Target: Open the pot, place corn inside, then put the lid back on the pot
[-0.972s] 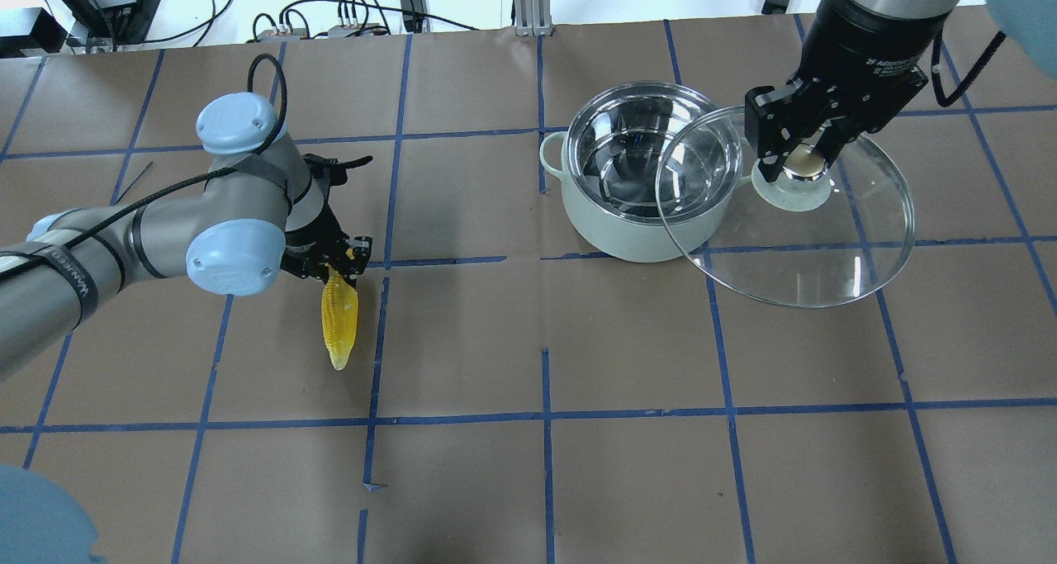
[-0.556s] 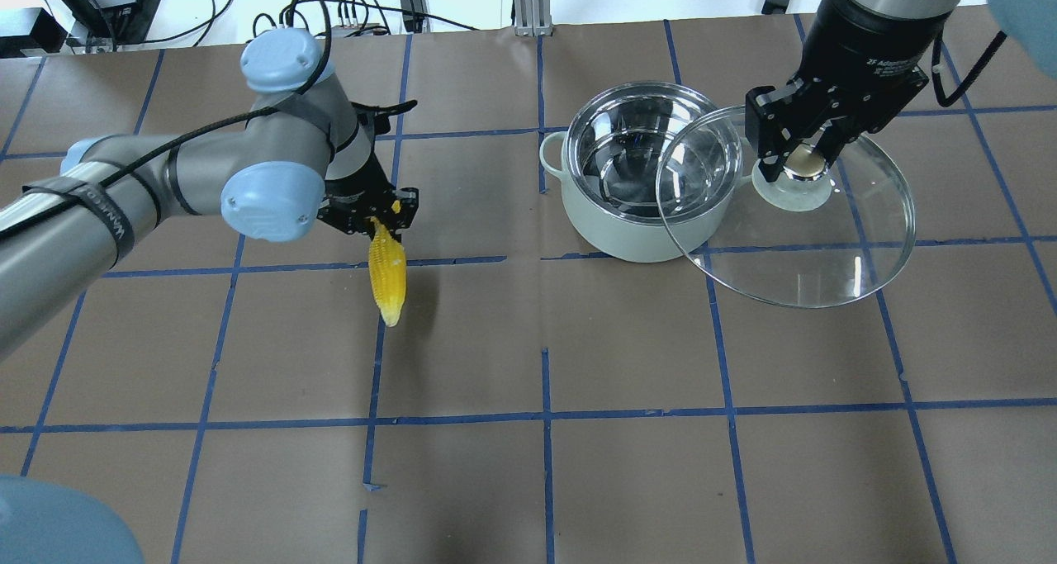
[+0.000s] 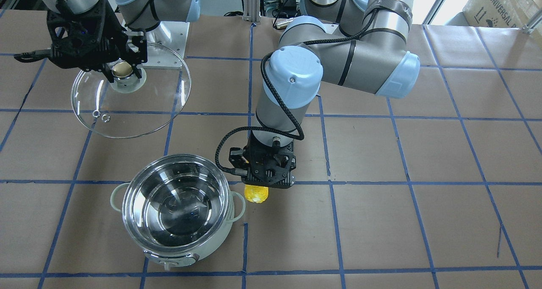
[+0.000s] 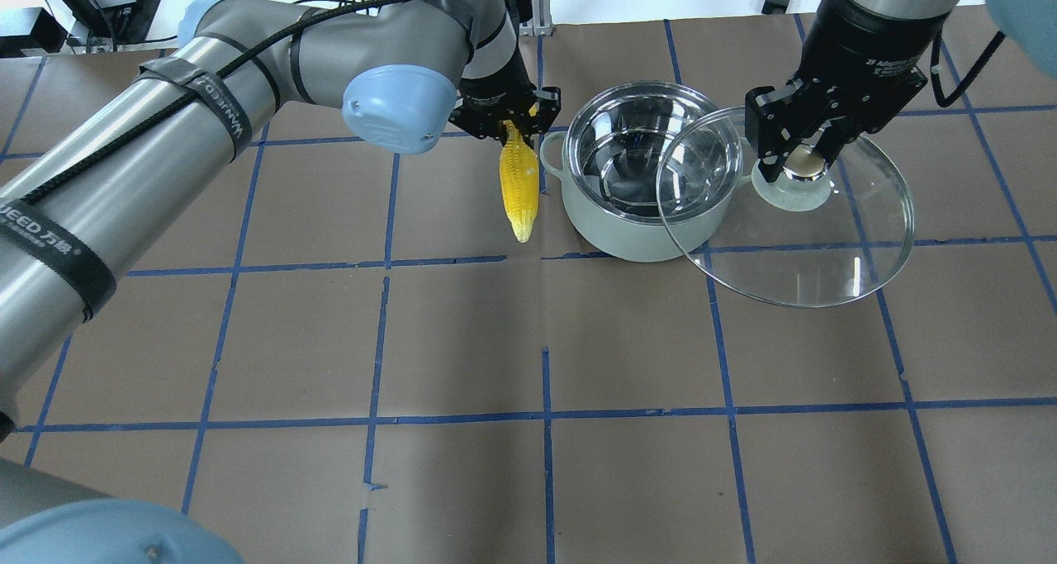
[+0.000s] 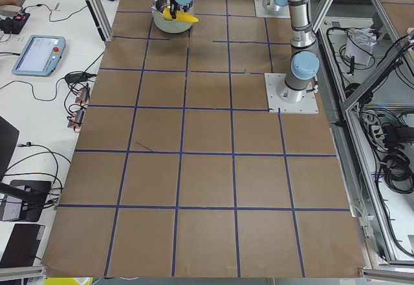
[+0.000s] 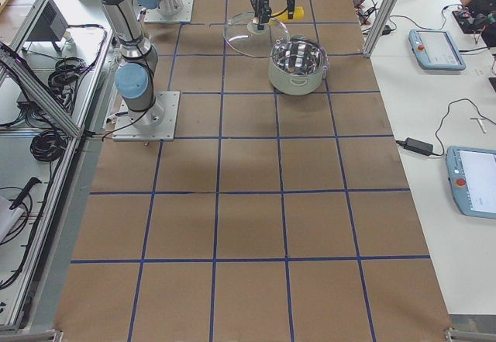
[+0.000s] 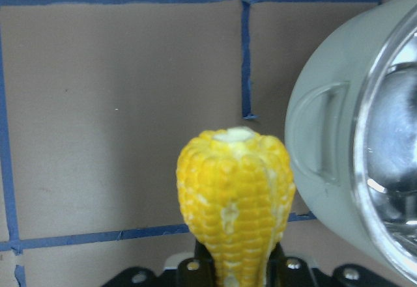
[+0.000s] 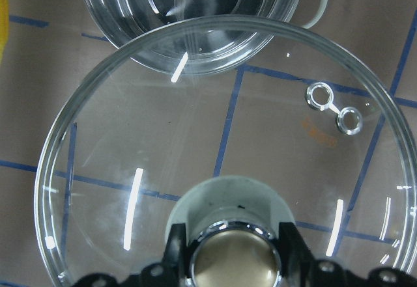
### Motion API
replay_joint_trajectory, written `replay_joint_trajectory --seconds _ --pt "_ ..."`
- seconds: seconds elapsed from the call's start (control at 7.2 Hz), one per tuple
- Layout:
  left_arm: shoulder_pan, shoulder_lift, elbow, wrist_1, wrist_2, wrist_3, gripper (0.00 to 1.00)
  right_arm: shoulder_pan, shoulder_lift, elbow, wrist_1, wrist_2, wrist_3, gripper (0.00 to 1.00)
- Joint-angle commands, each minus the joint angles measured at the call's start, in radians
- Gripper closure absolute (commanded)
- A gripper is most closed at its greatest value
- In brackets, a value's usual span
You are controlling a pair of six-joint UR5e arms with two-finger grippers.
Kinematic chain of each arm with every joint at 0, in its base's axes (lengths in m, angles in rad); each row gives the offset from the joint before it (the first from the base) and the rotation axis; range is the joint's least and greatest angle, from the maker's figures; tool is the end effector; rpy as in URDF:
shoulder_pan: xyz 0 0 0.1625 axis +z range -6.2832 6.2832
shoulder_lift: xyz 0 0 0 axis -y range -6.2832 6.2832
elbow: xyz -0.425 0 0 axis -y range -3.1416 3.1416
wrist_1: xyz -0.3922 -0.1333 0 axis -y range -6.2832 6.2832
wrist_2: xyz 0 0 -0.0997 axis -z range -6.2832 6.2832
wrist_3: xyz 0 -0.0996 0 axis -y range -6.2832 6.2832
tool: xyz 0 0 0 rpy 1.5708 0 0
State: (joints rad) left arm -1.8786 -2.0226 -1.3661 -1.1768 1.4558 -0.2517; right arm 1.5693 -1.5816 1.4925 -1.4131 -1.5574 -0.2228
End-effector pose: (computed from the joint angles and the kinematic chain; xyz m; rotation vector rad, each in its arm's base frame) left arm -0.3436 -0.6032 0.3656 -0.0964 -2.9848 0.1637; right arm 0.1339 -0.4789 0.5162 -0.3437 3.0999 0.1040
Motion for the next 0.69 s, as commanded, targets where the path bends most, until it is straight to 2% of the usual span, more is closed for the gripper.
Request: replay_joint_trajectory --seconds 0.0,0.56 --pt "-0.062 -0.074 0.126 -0.018 0.0 -0.024 0.87 -0.002 0.0 0.0 -0.001 -0.001 -0.001 0.61" --pt "-0.117 -0.209 0.28 -0.014 0.009 -0.061 0.87 -0.002 0.0 0.0 -0.001 0.0 -0.001 0.61"
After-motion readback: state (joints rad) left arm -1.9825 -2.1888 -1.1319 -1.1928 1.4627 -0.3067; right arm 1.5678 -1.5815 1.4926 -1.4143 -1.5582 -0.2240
